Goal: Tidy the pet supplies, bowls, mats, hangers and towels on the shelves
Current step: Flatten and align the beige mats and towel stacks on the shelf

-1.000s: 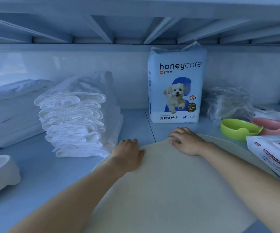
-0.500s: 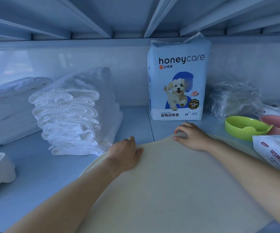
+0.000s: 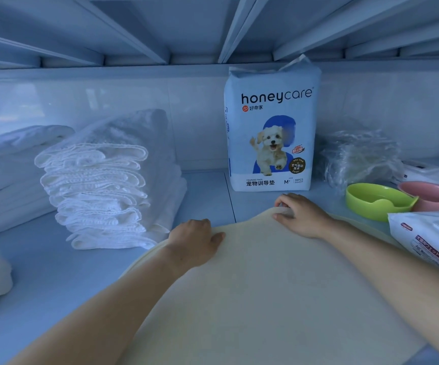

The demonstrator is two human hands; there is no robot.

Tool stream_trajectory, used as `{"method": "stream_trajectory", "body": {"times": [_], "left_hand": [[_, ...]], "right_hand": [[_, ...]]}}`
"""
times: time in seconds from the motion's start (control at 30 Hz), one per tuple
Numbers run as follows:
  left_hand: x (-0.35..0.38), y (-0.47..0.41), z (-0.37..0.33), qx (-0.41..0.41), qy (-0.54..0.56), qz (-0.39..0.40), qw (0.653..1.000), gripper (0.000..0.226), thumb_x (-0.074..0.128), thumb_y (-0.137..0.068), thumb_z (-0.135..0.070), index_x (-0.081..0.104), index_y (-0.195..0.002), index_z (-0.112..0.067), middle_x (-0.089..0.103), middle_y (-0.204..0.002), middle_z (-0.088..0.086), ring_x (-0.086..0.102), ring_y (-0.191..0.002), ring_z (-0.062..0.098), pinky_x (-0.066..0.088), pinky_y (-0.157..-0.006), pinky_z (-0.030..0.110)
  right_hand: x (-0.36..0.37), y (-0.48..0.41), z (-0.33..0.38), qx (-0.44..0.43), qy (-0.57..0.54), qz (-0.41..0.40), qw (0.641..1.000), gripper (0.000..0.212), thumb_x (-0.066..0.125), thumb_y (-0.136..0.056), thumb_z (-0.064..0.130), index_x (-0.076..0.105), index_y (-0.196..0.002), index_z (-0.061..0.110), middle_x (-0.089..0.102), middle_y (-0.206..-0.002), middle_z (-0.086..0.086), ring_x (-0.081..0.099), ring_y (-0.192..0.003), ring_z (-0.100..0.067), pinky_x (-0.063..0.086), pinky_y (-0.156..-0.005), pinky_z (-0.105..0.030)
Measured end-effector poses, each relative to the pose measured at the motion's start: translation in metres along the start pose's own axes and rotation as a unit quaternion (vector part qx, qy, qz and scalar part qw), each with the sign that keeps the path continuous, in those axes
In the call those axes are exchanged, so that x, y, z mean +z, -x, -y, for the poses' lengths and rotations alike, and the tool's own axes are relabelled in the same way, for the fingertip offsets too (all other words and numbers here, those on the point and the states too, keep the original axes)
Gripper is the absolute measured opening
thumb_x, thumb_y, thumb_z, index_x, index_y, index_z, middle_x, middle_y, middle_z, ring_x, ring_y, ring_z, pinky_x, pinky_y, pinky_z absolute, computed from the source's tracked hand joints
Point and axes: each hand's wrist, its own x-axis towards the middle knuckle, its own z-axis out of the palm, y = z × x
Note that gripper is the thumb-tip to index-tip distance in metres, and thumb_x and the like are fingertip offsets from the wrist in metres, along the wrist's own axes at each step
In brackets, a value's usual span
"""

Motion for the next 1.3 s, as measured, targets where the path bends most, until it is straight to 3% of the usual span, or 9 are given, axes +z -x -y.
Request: {"method": "stream_trajectory", "body": {"times": [0.17, 0.47, 0.57, 0.63, 0.7, 0.8, 1.0, 1.13, 1.3], "left_hand": [[-0.001, -0.001, -0.001, 0.020, -0.003, -0.001, 1.000, 0.041, 0.031, -0.095, -0.051, 0.046, -0.098, -0.013, 0.058, -0.108, 0.009, 0.054, -0.100, 0.028, 0.037, -0.069, 0.030], [0.003, 0.013, 0.014, 0.091, 0.034, -0.020, 0.995, 0.037, 0.029, -0.095, -0.053, 0.034, -0.093, -0.017, 0.059, -0.095, 0.009, 0.058, -0.089, 0.031, 0.037, -0.064, 0.032], [0.001, 0.016, 0.022, 0.124, 0.044, -0.031, 0.991, 0.033, 0.031, -0.095, -0.052, 0.030, -0.090, -0.019, 0.058, -0.091, 0.009, 0.058, -0.087, 0.031, 0.036, -0.063, 0.032], [-0.002, 0.017, 0.027, 0.145, 0.047, -0.036, 0.988, 0.031, 0.031, -0.095, -0.051, 0.031, -0.091, -0.021, 0.057, -0.089, 0.009, 0.058, -0.086, 0.032, 0.035, -0.063, 0.031], [-0.006, 0.017, 0.034, 0.165, 0.046, -0.040, 0.984, 0.031, 0.031, -0.095, -0.051, 0.034, -0.092, -0.021, 0.056, -0.086, 0.008, 0.058, -0.084, 0.032, 0.034, -0.062, 0.031], [-0.013, 0.014, 0.050, 0.194, 0.039, -0.051, 0.979, 0.030, 0.029, -0.095, -0.052, 0.031, -0.088, -0.022, 0.057, -0.083, 0.007, 0.058, -0.082, 0.032, 0.035, -0.062, 0.031], [-0.022, -0.003, 0.064, 0.212, -0.016, -0.094, 0.973, 0.036, 0.027, -0.094, -0.055, 0.034, -0.092, -0.019, 0.060, -0.083, 0.005, 0.061, -0.081, 0.030, 0.037, -0.061, 0.030], [-0.013, -0.018, 0.041, 0.204, -0.086, -0.061, 0.973, 0.040, 0.030, -0.097, -0.048, 0.039, -0.108, -0.010, 0.060, -0.101, 0.008, 0.059, -0.093, 0.029, 0.038, -0.065, 0.031], [0.003, -0.022, 0.026, 0.148, -0.045, -0.060, 0.986, 0.026, 0.033, -0.096, -0.029, 0.045, -0.113, -0.012, 0.060, -0.109, 0.005, 0.056, -0.100, 0.026, 0.033, -0.070, 0.030]], "right_hand": [[-0.002, 0.003, -0.001, 0.006, 0.050, -0.012, 0.999, 0.030, 0.056, -0.086, 0.048, 0.059, -0.110, 0.030, 0.054, -0.106, 0.009, 0.046, -0.106, -0.011, 0.038, -0.089, -0.028], [-0.006, 0.009, 0.025, 0.050, 0.148, 0.004, 0.988, 0.031, 0.048, -0.091, 0.047, 0.054, -0.112, 0.024, 0.051, -0.107, 0.001, 0.041, -0.108, -0.019, 0.032, -0.084, -0.030], [-0.009, 0.014, 0.036, 0.058, 0.159, 0.001, 0.986, 0.028, 0.044, -0.094, 0.045, 0.056, -0.098, 0.020, 0.052, -0.095, 0.004, 0.046, -0.100, -0.019, 0.031, -0.080, -0.030], [-0.013, 0.019, 0.042, 0.055, 0.139, -0.027, 0.988, 0.030, 0.044, -0.094, 0.043, 0.046, -0.075, 0.021, 0.047, -0.073, 0.010, 0.050, -0.085, -0.021, 0.028, -0.074, -0.030], [-0.020, 0.025, 0.050, 0.036, 0.135, -0.063, 0.988, 0.035, 0.047, -0.094, 0.041, 0.038, -0.068, 0.020, 0.041, -0.065, 0.010, 0.049, -0.077, -0.022, 0.028, -0.071, -0.029], [-0.033, 0.030, 0.064, 0.029, 0.136, -0.075, 0.987, 0.033, 0.046, -0.094, 0.042, 0.045, -0.082, 0.012, 0.048, -0.078, 0.007, 0.048, -0.076, -0.021, 0.031, -0.062, -0.028], [-0.062, 0.033, 0.081, 0.046, 0.189, -0.072, 0.978, 0.034, 0.040, -0.094, 0.050, 0.053, -0.103, 0.020, 0.061, -0.095, 0.003, 0.052, -0.080, -0.019, 0.035, -0.058, -0.028], [-0.054, 0.033, 0.081, 0.081, 0.229, -0.060, 0.968, 0.031, 0.046, -0.092, 0.049, 0.052, -0.092, 0.018, 0.056, -0.088, 0.003, 0.046, -0.076, -0.019, 0.028, -0.053, -0.026], [-0.023, 0.029, 0.064, 0.109, 0.203, -0.001, 0.973, 0.027, 0.050, -0.093, 0.034, 0.053, -0.115, 0.020, 0.056, -0.118, -0.004, 0.049, -0.109, -0.022, 0.041, -0.080, -0.031]]}}
